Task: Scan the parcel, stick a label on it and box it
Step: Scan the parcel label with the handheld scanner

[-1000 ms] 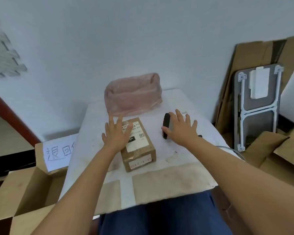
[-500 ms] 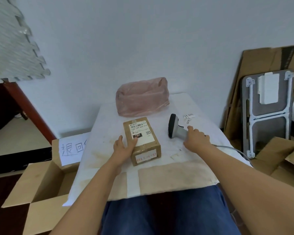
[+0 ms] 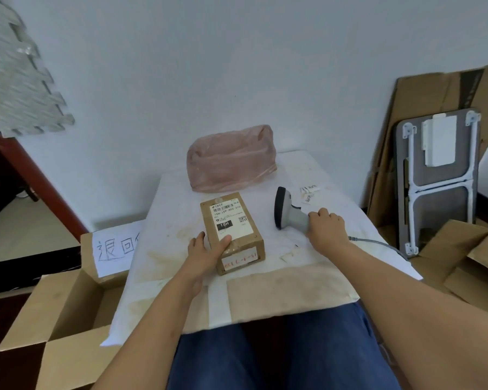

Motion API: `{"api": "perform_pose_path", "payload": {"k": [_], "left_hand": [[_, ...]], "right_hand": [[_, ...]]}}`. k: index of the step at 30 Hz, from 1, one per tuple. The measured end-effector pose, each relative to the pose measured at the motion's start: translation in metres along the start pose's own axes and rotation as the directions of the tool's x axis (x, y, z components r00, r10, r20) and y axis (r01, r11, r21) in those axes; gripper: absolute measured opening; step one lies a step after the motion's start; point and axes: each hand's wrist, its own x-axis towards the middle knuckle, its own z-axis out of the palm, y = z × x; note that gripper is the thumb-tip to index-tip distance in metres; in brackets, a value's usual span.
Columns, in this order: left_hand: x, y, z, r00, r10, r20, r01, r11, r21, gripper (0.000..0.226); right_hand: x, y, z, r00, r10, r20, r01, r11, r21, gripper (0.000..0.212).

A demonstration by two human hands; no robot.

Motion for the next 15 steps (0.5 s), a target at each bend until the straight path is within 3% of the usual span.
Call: {"api": "perform_pose_path", "payload": {"k": [4, 6, 10, 13, 15], "left_hand": [[-0.002, 0.003, 0.000, 1.000, 0.012, -0.006, -0.012, 1.000, -0.005, 0.124], [-0.004, 0.005, 0.000, 1.000, 0.027, -0.006, -0.027, 1.000, -0.004, 0.125], [-0.005, 0.011, 0.000, 0.999, 0.036, -0.002, -0.036, 0.998, -0.050, 0.125], [-0.004, 0.011, -0.001, 1.000, 0.015, 0.012, -0.014, 0.998, -0.064, 0.126], [-0.005, 0.010, -0.001, 1.000, 0.003, 0.023, -0.001, 0.998, -0.063, 0.129]], "right_hand": [[-0.003, -0.001, -0.010, 0.993, 0.006, -0.121, 0.005, 0.996, 0.085, 0.036], [-0.003, -0.005, -0.025, 0.979, 0.045, -0.196, 0.006, 0.968, 0.252, 0.040], [-0.002, -0.018, -0.072, 0.960, 0.127, -0.251, 0.106, 0.666, 0.739, 0.028], [-0.011, -0.033, -0.097, 0.984, 0.135, -0.114, 0.048, 0.416, 0.908, 0.032], [-0.020, -0.043, -0.102, 0.994, 0.098, -0.048, 0.007, 0.383, 0.924, 0.036]]}}
